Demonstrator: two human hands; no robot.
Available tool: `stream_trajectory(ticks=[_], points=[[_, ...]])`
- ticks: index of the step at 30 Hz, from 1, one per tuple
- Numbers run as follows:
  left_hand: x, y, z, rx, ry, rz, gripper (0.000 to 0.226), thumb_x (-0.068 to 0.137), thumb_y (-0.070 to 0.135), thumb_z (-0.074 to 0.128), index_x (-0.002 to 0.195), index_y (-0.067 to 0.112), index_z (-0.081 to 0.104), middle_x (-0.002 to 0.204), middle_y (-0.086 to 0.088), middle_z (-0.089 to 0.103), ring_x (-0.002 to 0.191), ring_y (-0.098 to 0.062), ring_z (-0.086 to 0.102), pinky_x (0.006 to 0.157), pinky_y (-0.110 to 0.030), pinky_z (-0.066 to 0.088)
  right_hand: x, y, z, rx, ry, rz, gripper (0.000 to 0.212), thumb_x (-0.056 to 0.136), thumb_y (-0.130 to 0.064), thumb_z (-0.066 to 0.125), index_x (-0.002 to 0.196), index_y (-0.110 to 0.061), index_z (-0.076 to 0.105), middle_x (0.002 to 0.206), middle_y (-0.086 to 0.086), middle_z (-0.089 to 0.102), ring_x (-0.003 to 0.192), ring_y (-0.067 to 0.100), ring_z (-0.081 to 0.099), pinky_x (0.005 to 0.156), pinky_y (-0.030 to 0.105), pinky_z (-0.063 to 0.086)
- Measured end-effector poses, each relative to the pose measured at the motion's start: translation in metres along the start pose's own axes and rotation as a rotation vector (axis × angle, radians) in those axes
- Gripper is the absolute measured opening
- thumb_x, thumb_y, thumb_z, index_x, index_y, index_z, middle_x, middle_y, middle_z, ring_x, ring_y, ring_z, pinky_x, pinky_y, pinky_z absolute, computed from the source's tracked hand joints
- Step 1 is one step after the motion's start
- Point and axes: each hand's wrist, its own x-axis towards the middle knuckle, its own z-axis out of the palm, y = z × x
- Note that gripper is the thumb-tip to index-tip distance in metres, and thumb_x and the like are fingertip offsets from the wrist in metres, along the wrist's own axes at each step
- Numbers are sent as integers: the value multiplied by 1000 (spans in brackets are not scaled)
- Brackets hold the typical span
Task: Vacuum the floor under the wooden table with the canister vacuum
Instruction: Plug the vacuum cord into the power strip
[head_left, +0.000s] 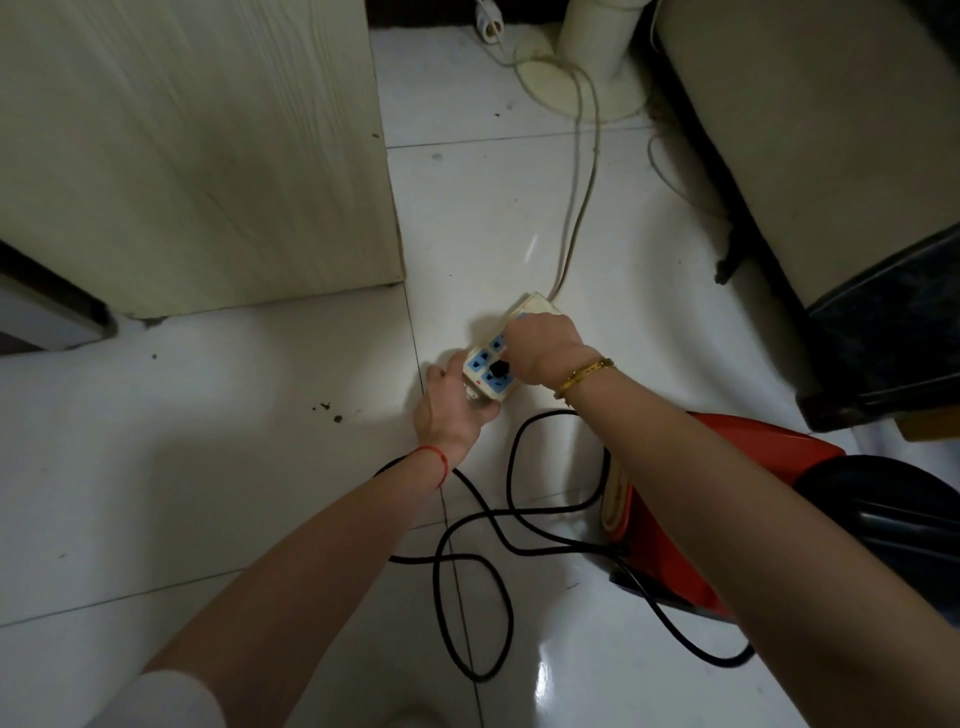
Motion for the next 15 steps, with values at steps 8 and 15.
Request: stream_trajectory(ticks=[8,15], points=[[2,-1,0,-4,-16,-22,73,74,35,76,138,30,42,119,-8,46,103,-26,57,84,-34,49,0,-6,-6,-26,-27,-14,26,96,-23,48,117,-10,57,117,7,61,108,23,59,73,29,38],[4,-5,1,-26,-10,-15,74,71,37,78,136,32,44,115,-6,47,99,-23,57,82,-30,48,5,-2,0,-63,12,-65,24,96,-24,47,111,-11,59,113,6,62,102,23,61,73,29,39]])
